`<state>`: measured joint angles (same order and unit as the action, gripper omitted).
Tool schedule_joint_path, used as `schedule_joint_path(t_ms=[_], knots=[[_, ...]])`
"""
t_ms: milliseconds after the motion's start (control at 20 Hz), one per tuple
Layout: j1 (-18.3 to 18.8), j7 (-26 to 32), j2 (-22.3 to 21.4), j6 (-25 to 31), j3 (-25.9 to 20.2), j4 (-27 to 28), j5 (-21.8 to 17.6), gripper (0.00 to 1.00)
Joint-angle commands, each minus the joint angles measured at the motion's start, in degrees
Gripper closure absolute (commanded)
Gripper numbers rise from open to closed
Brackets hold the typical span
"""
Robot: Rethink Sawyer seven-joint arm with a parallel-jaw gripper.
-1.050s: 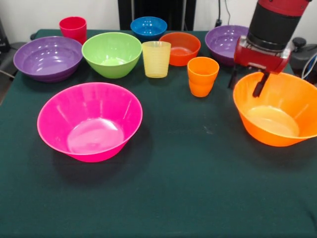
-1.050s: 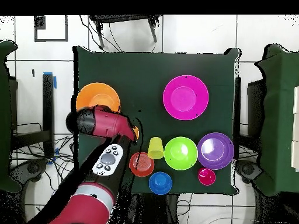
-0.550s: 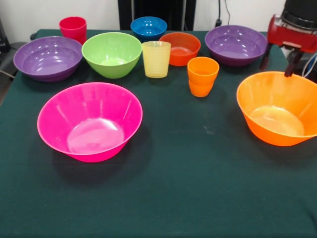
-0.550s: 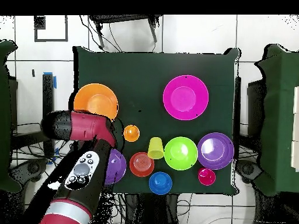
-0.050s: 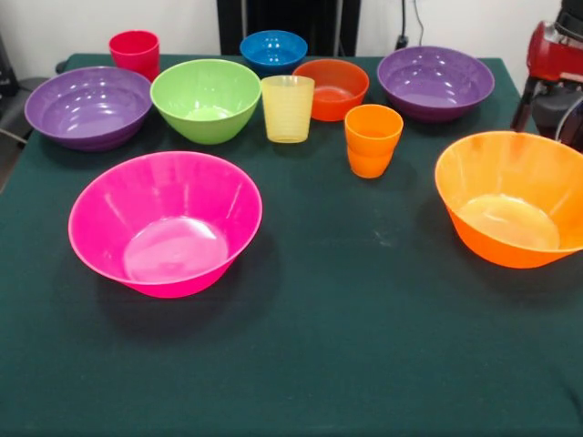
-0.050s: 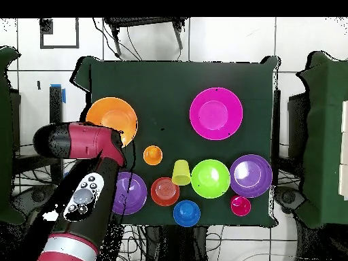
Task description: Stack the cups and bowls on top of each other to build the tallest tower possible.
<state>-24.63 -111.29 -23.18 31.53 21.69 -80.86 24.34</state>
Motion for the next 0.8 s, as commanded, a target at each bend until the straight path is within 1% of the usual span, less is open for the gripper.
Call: schedule_joint_path(t_ms=[50,200,300,400,650,800], knots=[[-0.07,-11.98,5.21,1.43,-4.87,4.25,0.40,0.00],[-0.18,-11.90,5.70,0.48,-5.55,4.50,0.60,0.00],[0.46,-10.50,5.28,-1.52,-7.22,3.74,0.71,0.00],[0.54,-10.44,5.57,-1.98,-7.83,4.04,1.09,0.00],[-0.56,-12.96,6.36,-2.51,-8.15,4.31,2.93,0.00],[-1.72,-14.26,6.98,-2.41,-7.19,4.95,3.60,0.00]])
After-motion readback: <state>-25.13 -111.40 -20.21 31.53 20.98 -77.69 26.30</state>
